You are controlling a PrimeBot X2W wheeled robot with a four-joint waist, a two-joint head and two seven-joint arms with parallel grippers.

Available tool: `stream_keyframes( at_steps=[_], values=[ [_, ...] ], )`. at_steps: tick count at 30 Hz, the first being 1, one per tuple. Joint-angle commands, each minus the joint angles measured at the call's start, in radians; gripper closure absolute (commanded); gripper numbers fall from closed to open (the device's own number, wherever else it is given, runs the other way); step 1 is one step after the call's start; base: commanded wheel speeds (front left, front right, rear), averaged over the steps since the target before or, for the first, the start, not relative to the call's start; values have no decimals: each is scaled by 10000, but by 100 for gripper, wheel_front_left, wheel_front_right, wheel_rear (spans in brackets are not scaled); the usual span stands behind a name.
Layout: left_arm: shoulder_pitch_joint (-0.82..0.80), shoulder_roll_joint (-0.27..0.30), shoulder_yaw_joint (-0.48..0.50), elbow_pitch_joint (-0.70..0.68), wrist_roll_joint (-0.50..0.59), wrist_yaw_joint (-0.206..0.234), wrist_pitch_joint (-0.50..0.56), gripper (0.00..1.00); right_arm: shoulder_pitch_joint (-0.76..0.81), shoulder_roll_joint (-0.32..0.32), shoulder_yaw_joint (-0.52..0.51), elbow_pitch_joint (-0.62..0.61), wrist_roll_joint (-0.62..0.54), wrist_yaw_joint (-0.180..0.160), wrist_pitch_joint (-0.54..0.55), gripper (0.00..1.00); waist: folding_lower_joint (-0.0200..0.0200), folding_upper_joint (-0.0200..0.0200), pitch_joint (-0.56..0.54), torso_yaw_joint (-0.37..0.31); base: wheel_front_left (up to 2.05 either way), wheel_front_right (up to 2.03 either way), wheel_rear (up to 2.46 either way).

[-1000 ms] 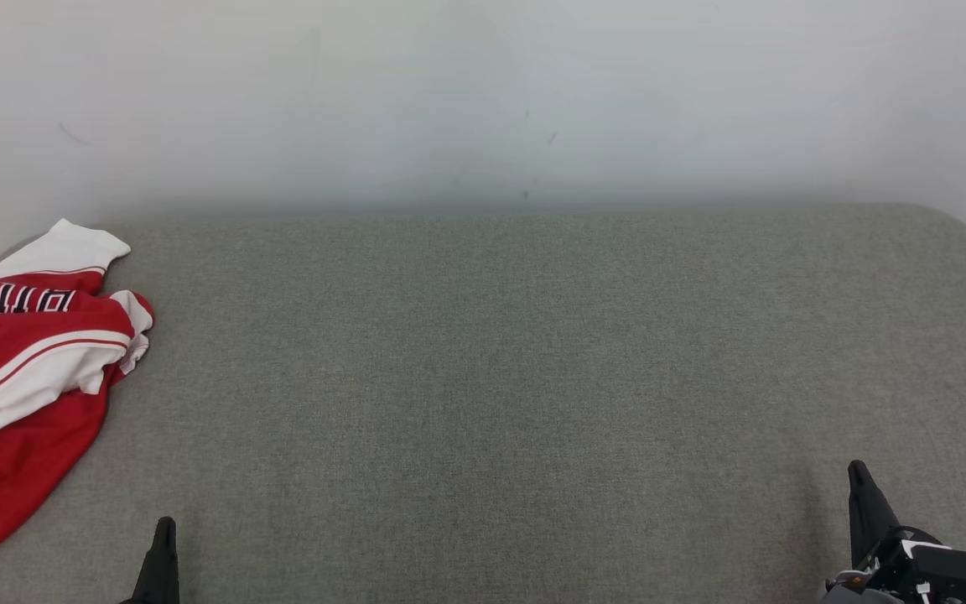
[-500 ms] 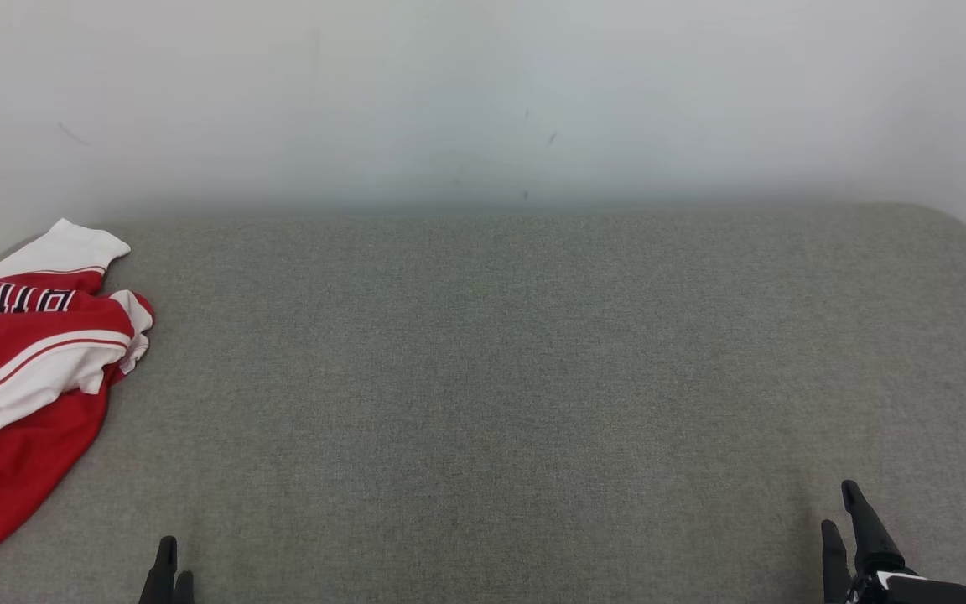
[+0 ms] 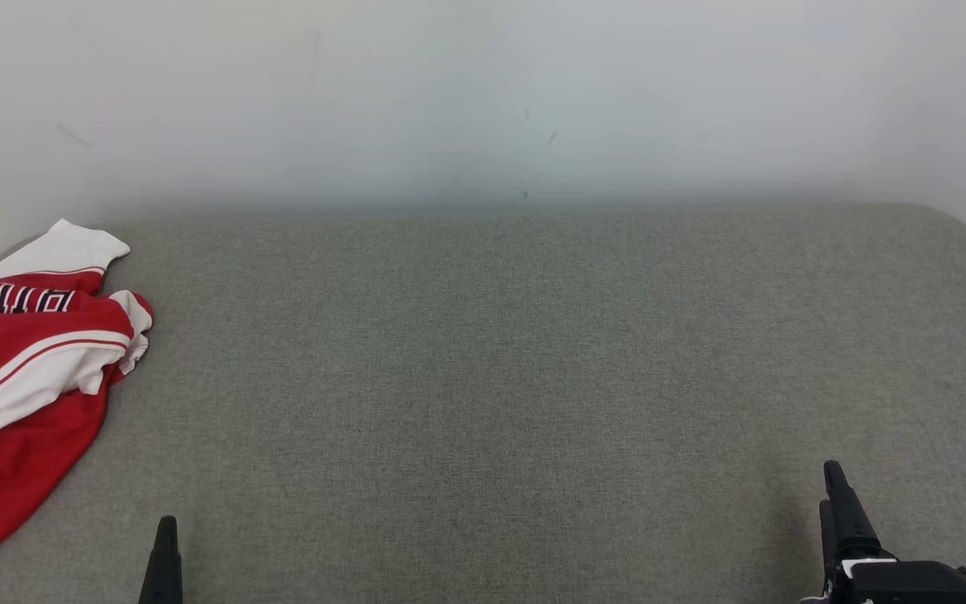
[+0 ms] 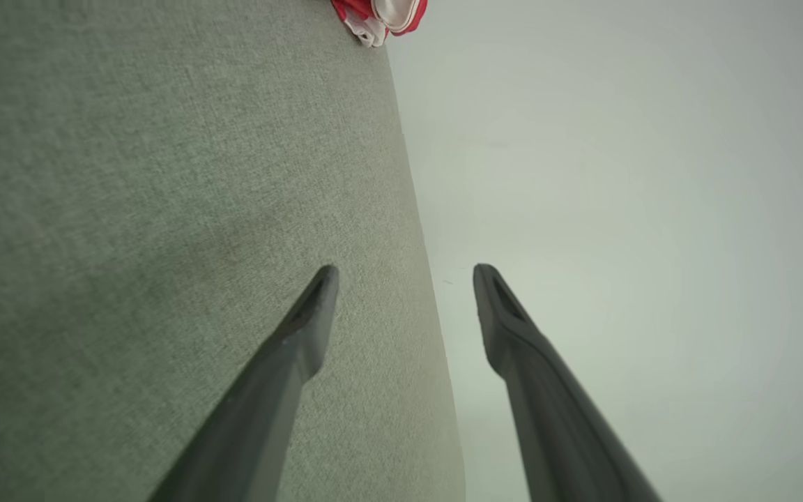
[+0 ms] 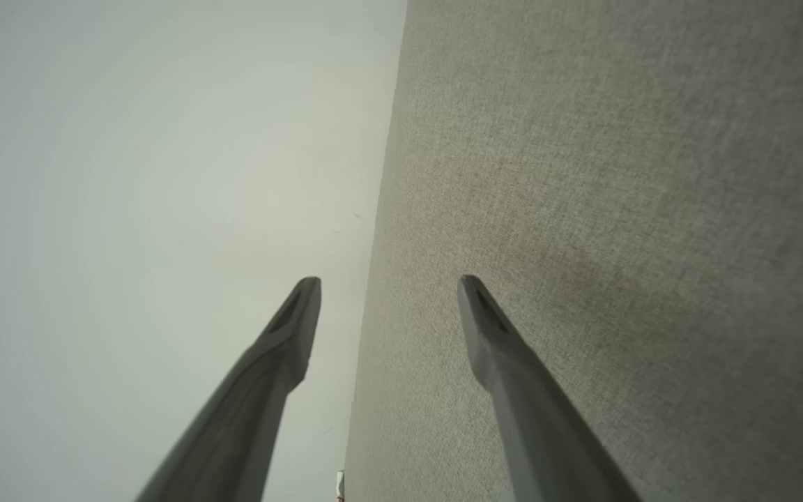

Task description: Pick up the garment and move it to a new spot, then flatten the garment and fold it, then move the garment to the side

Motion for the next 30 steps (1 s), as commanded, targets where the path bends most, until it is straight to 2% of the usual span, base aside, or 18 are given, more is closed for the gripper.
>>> stream_keyframes(
  at_steps=[1, 16, 30],
  values=[
    [-37, 78, -22, -289, 477, 60, -110, 0, -102, -54, 103, -237, -504, 4, -112, 0, 0, -1, -2, -6, 0, 0, 0],
    [124, 94, -326, -1109, 3570, 752, -684, 0, -19, -63, 654, -797, -3994, 4, -689, 0, 0, -1, -13, -27, 0, 0, 0],
    [219, 109, -684, -1515, 6139, 1205, -1155, 0, 27, -71, 1105, -1117, -6504, 4, -1158, 0, 0, -1, -53, -40, 0, 0, 0]
  ],
)
